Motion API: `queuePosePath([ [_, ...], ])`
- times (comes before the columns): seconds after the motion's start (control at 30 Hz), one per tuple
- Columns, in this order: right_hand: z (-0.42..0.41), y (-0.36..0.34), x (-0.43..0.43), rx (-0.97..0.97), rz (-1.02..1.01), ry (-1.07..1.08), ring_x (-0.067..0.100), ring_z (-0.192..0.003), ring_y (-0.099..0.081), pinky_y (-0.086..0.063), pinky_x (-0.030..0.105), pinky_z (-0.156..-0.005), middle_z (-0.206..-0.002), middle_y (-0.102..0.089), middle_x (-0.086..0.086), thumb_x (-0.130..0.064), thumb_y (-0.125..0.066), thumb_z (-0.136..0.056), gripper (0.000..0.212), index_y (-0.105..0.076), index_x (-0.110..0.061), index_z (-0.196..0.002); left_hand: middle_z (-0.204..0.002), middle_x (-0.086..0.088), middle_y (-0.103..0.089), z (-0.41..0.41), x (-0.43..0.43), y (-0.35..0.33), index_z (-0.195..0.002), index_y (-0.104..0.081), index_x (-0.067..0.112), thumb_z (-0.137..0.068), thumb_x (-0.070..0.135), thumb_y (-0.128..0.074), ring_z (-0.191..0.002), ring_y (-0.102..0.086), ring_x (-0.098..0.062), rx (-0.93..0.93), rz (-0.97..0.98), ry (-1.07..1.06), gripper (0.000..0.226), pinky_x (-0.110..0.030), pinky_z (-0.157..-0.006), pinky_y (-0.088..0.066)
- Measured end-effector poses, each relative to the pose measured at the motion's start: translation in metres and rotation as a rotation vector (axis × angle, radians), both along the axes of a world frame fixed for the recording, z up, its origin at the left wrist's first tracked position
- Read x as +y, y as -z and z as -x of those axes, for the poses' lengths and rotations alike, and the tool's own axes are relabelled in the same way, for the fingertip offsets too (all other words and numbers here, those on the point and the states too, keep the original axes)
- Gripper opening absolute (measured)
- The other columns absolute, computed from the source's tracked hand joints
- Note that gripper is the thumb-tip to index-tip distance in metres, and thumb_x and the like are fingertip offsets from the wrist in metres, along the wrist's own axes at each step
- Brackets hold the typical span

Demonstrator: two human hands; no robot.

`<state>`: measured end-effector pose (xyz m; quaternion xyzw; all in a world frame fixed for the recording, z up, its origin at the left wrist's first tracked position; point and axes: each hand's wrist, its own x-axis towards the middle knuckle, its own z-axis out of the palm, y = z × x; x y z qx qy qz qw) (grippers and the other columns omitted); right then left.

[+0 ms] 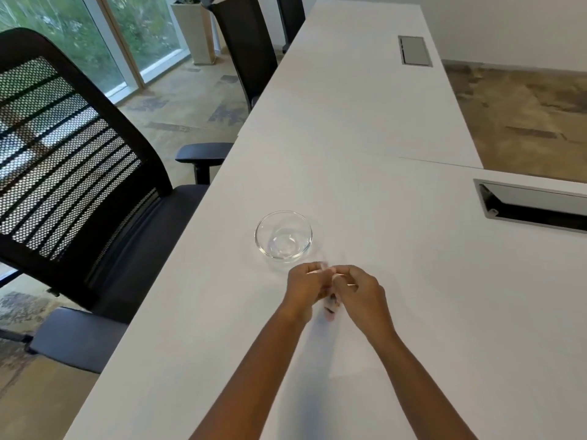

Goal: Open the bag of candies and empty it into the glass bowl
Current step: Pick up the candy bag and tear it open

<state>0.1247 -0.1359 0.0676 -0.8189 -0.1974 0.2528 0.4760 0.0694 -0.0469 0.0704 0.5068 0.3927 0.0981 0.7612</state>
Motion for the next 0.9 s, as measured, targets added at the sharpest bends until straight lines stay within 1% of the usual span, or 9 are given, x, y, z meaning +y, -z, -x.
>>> queuePosePath([
  [0.13,-0.003,0.0,-0.006,0.023,0.067,-0.01,-0.001,-0.069,-0.057,-0.042,0.001,-0.051,-0.081,-0.061,-0.006,-0.008,-0.053,-0.085,0.031,-0.061,-0.017,-0.114,-0.062,-0.01,-0.055,-0.015,-0.015,-0.004,-0.071,-0.059,0.003,-0.085,-0.006,-0.05,-0.045,-0.057,-0.011,0.006,0.059,-0.018,0.018,-0.02,-0.05,-0.047],
  [0.27,-0.006,-0.001,-0.012,0.184,-0.013,0.059,0.026,-0.088,-0.069,-0.054,0.036,-0.083,-0.078,-0.07,0.005,0.003,-0.055,-0.079,0.028,-0.067,-0.023,-0.077,-0.059,-0.009,-0.052,-0.021,-0.019,-0.002,-0.063,-0.053,0.004,-0.083,-0.008,-0.047,-0.059,-0.057,-0.024,0.035,0.045,-0.049,0.025,-0.021,-0.053,-0.05],
  [0.33,-0.008,-0.002,-0.016,0.269,-0.041,0.05,0.027,-0.086,-0.069,-0.054,0.04,-0.089,-0.079,-0.071,0.01,0.004,-0.06,-0.078,0.028,-0.069,-0.021,-0.071,-0.059,-0.009,-0.049,-0.019,-0.019,0.002,-0.062,-0.05,0.004,-0.083,-0.007,-0.046,-0.063,-0.052,-0.026,0.058,0.007,-0.062,0.024,-0.027,-0.06,-0.047],
  [0.43,-0.011,-0.001,-0.02,0.399,-0.077,-0.004,0.027,-0.078,-0.067,-0.058,0.034,-0.079,-0.081,-0.07,0.015,0.005,-0.061,-0.08,0.023,-0.071,-0.013,-0.071,-0.071,-0.009,-0.053,-0.016,-0.023,0.005,-0.081,-0.054,0.003,-0.084,0.003,-0.051,-0.067,-0.052,-0.023,0.136,-0.111,-0.101,0.003,-0.037,-0.073,-0.049],
  [0.5,-0.012,-0.001,-0.02,0.433,-0.072,-0.036,0.024,-0.068,-0.066,-0.059,0.025,-0.067,-0.076,-0.068,0.014,0.005,-0.059,-0.082,0.022,-0.071,-0.009,-0.07,-0.083,-0.006,-0.057,-0.015,-0.025,0.005,-0.088,-0.054,0.007,-0.083,0.012,-0.056,-0.077,-0.055,-0.022,0.232,-0.281,-0.091,0.008,-0.038,-0.083,-0.049],
  [0.6,-0.015,-0.001,-0.019,0.321,0.005,-0.029,0.021,-0.059,-0.059,-0.052,0.025,-0.061,-0.068,-0.065,0.014,0.005,-0.057,-0.083,0.021,-0.069,-0.002,-0.067,-0.087,-0.002,-0.056,-0.017,-0.028,0.0,-0.088,-0.048,0.011,-0.081,0.022,-0.058,-0.085,-0.055,-0.02,0.341,-0.46,-0.024,0.017,-0.031,-0.078,-0.044],
  [0.7,-0.02,-0.006,-0.019,0.209,0.034,-0.018,0.022,-0.06,-0.056,-0.047,0.032,-0.065,-0.066,-0.064,0.017,0.001,-0.06,-0.08,0.016,-0.069,0.007,-0.069,-0.077,-0.008,-0.057,-0.015,-0.029,-0.003,-0.077,-0.05,0.007,-0.081,0.022,-0.057,-0.076,-0.056,-0.024,0.329,-0.467,0.029,0.017,-0.034,-0.075,-0.05],
  [0.8,-0.022,-0.012,-0.02,0.08,0.097,-0.063,0.011,-0.047,-0.051,-0.043,0.021,-0.054,-0.052,-0.058,0.003,-0.003,-0.063,-0.078,0.022,-0.066,-0.006,-0.056,-0.065,-0.02,-0.055,-0.013,-0.032,-0.007,-0.051,-0.047,0.006,-0.082,0.018,-0.055,-0.062,-0.058,-0.032,0.264,-0.398,0.029,0.035,-0.051,-0.079,-0.056],
  [0.9,-0.022,-0.013,-0.021,0.062,0.118,-0.057,0.011,-0.049,-0.051,-0.043,0.023,-0.055,-0.052,-0.057,0.0,-0.004,-0.064,-0.076,0.031,-0.059,-0.017,-0.048,-0.068,-0.021,-0.055,-0.012,-0.033,-0.007,-0.053,-0.046,0.005,-0.081,0.012,-0.052,-0.072,-0.063,-0.045,0.256,-0.378,0.008,0.029,-0.055,-0.08,-0.055],
])
